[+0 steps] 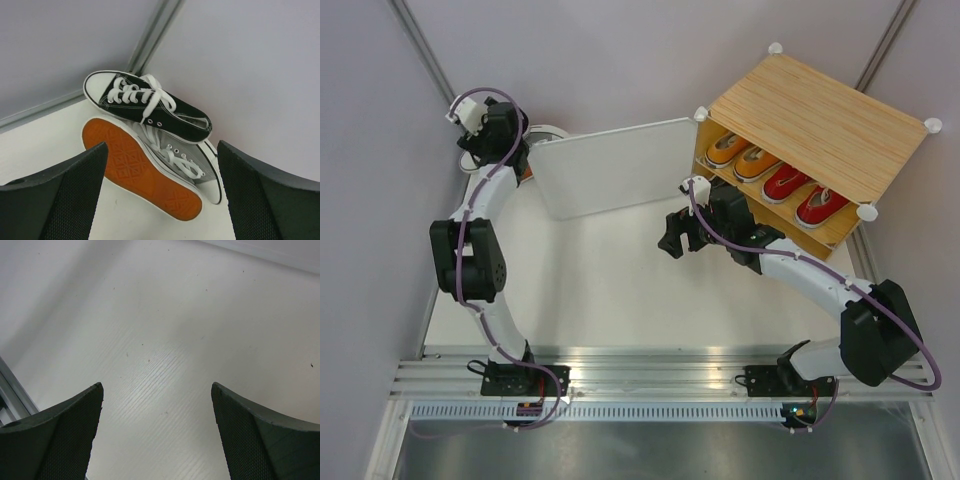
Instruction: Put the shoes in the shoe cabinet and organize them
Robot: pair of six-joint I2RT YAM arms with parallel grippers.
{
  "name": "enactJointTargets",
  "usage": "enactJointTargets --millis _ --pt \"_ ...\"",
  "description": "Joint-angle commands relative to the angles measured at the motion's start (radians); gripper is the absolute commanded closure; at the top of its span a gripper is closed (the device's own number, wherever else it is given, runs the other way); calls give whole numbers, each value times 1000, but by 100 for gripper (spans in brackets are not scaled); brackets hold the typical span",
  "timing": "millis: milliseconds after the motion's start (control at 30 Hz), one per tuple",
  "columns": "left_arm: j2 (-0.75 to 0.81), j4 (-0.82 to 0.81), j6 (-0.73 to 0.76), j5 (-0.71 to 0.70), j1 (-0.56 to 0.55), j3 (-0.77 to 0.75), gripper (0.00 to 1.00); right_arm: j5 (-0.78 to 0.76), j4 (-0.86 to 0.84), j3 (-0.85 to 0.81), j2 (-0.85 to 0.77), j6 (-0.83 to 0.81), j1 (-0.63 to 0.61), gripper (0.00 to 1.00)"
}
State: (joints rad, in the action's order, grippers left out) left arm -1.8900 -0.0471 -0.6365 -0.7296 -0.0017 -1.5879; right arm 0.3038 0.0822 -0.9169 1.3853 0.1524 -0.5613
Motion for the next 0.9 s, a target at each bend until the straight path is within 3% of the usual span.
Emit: enactJointTargets --millis 0,533,867 --pt "-6 -33 -159 -31 49 11 8 26 -41 6 3 -2 -3 8" --pt "-178 -85 -265 94 134 -53 13 67 -70 22 44 39 -3 8" --pt "-383 -28 -223 131 178 -349 14 144 -85 65 27 58 -3 9"
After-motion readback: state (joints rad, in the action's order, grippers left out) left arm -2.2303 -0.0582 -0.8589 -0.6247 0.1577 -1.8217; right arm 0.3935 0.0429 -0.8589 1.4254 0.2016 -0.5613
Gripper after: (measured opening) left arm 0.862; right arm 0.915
